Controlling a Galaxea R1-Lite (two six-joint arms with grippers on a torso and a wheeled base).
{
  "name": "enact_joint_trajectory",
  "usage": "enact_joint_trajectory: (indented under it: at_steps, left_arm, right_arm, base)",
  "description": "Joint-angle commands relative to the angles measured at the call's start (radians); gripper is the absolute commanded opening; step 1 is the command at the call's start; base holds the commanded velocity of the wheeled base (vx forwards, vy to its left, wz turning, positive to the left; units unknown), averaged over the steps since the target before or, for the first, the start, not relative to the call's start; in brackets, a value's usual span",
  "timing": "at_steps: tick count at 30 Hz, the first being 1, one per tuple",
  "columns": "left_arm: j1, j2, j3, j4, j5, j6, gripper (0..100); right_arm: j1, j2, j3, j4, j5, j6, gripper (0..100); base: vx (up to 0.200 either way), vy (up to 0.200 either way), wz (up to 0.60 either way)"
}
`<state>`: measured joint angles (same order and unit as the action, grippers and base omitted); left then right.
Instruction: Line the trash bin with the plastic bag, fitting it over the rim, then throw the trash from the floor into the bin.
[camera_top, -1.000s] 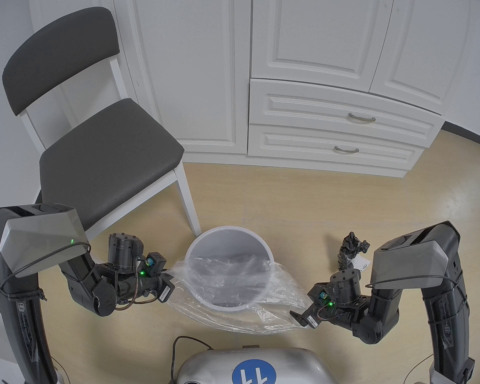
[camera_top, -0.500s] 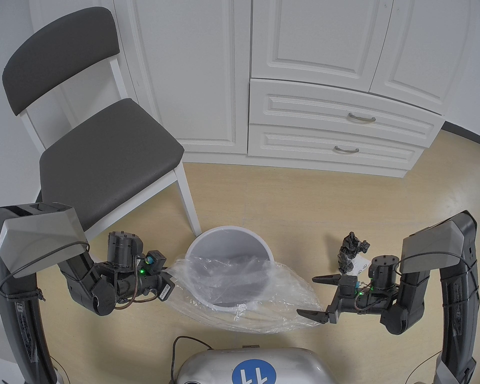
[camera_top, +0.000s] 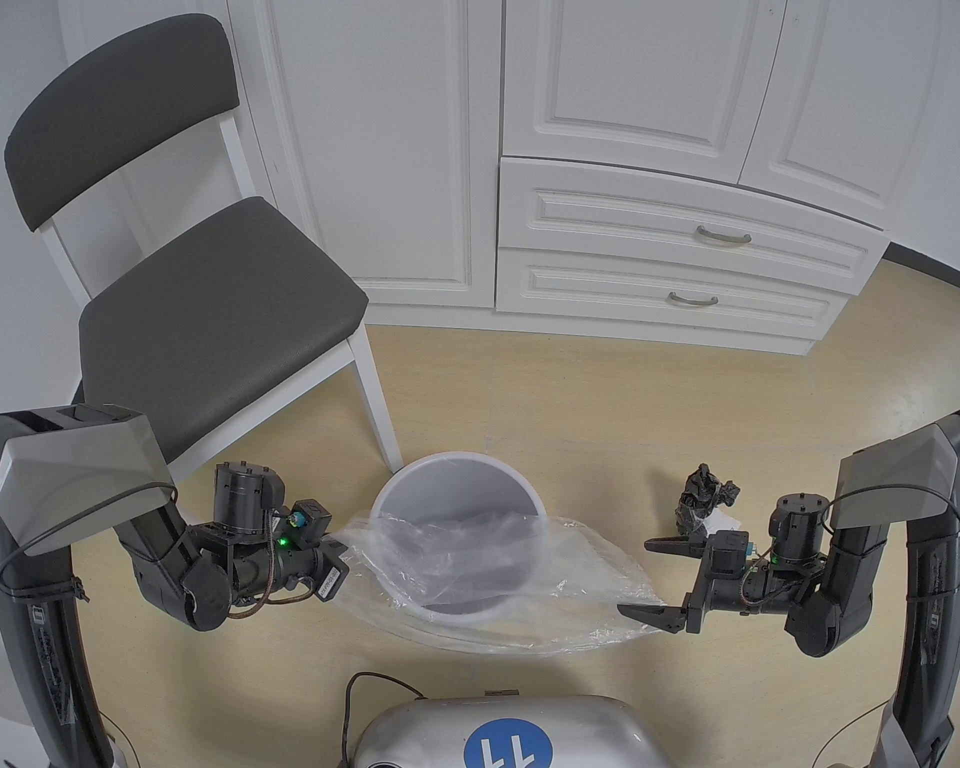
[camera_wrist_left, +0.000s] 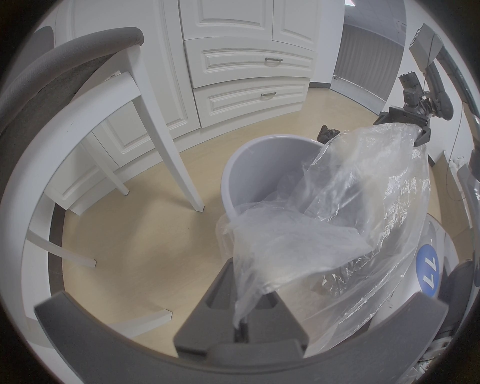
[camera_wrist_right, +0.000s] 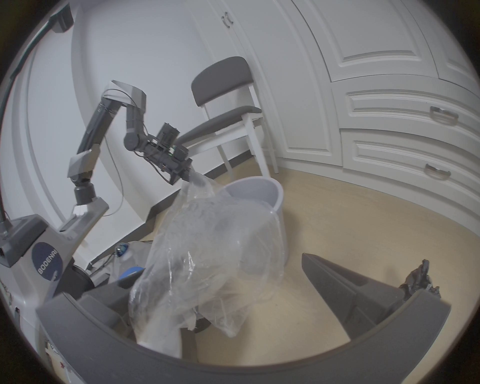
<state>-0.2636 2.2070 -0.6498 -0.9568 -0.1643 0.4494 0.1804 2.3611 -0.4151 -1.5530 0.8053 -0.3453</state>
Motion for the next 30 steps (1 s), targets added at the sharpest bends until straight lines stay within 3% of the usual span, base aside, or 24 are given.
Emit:
enact_joint_trajectory:
  at_steps: [1, 9, 30]
  left_arm:
    - [-0.003, -0.001, 0.002, 0.0, 0.0, 0.0, 0]
    - [0.003, 0.013, -0.007, 0.012, 0.008, 0.002, 0]
    - [0.044, 0.077, -0.056, 0.013, 0.037, 0.008, 0]
  right_arm:
    - [0.014, -0.008, 0.013, -0.018, 0.011, 0.002, 100]
    - [0.022, -0.126, 0.078, -0.018, 0.089, 0.016, 100]
    - [-0.042, -0.226, 0.116, -0.018, 0.147, 0.014, 100]
  base:
    - [0.0, 0.0, 0.0]
    - [0.0, 0.0, 0.0]
    - [0.0, 0.0, 0.0]
